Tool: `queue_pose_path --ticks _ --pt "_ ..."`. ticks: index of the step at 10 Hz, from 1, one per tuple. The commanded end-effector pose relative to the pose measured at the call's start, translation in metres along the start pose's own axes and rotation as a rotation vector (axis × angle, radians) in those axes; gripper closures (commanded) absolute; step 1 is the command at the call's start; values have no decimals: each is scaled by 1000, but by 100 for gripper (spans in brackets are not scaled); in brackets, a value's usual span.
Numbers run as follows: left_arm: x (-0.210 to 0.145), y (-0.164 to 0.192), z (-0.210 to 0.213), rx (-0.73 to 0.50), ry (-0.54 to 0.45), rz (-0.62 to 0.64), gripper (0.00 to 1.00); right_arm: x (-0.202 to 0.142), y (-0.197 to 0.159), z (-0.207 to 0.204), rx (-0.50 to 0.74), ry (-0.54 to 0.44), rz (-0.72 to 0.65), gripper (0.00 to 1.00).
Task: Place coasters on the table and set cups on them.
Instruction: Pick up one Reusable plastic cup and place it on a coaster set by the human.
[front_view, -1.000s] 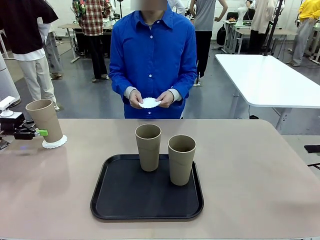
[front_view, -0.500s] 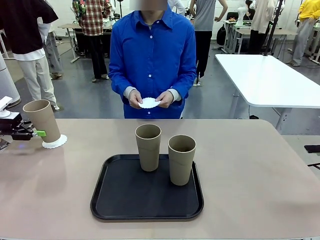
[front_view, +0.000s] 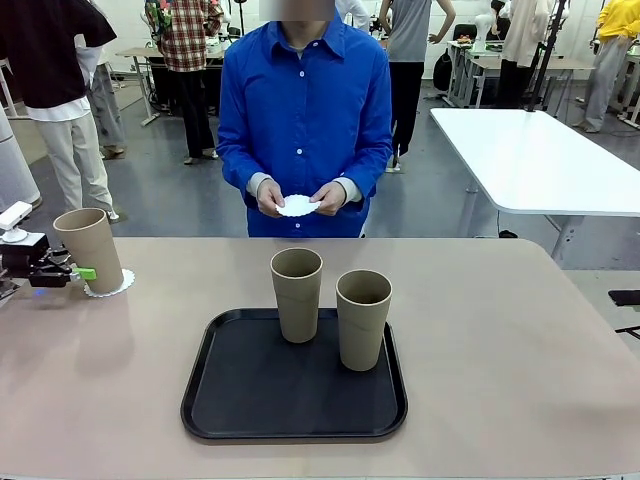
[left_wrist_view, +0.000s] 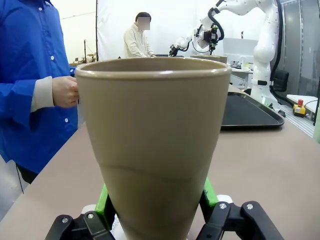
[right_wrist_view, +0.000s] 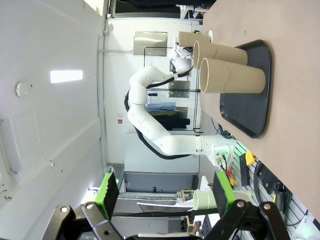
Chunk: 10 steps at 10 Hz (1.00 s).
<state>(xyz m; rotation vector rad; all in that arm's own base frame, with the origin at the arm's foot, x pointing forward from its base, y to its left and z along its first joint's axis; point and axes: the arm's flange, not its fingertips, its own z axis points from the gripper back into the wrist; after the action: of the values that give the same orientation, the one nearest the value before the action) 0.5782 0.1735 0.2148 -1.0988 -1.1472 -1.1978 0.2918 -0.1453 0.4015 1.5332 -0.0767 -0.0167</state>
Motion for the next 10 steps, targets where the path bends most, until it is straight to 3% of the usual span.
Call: queue_pose_path --ticks 1,7,8,10 --pt "2 10 3 16 -29 8 17 1 1 -1 12 -1 6 0" --pt "-3 14 2 37 -28 33 17 1 1 -1 12 -1 6 0" --pt "-4 14 1 37 -24 41 0 1 1 -1 12 -1 6 0" --pt "-4 14 3 31 -18 57 0 1 1 -1 12 -1 6 0"
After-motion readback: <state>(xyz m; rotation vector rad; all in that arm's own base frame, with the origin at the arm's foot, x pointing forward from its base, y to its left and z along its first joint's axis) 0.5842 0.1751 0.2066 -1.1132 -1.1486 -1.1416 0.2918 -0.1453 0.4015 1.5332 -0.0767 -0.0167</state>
